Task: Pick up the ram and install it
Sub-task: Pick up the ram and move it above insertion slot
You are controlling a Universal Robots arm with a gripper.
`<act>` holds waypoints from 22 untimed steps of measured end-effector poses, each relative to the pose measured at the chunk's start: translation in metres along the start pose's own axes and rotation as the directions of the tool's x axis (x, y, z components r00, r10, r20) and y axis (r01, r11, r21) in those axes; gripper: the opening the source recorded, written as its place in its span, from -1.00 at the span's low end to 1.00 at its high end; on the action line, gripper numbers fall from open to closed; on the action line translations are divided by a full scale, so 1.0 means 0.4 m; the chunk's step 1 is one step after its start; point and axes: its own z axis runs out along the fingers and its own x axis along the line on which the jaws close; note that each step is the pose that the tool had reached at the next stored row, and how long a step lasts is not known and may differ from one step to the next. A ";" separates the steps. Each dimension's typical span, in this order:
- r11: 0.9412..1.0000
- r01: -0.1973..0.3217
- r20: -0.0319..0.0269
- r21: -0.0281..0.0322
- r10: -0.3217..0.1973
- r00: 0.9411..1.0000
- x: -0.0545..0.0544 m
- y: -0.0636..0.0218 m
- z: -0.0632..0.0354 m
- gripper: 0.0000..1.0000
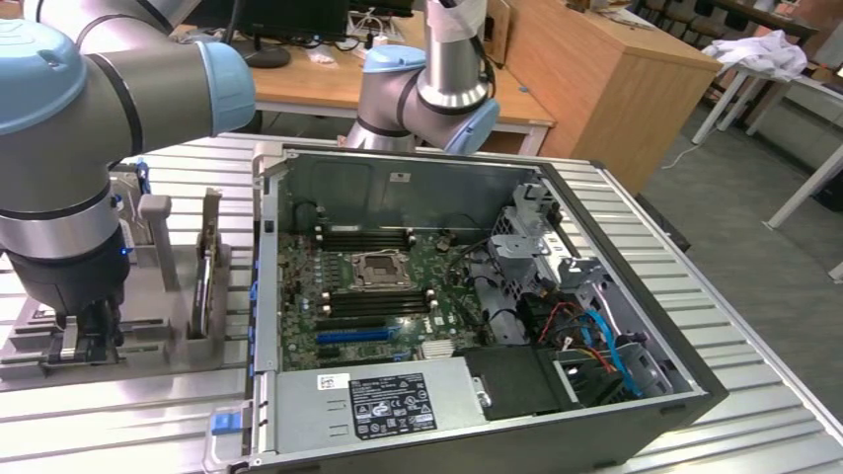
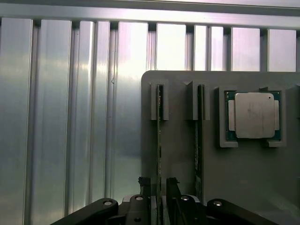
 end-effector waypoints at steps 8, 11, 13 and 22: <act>1.000 0.000 0.000 0.000 0.000 1.000 -0.001 0.000 0.000 -0.45; 1.000 0.000 0.000 0.000 0.000 1.000 -0.001 0.000 0.000 -0.45; 1.000 0.000 0.000 0.000 0.000 1.000 -0.003 0.000 0.000 -0.45; 1.000 0.000 0.000 0.000 0.000 1.000 -0.003 0.000 0.000 -0.45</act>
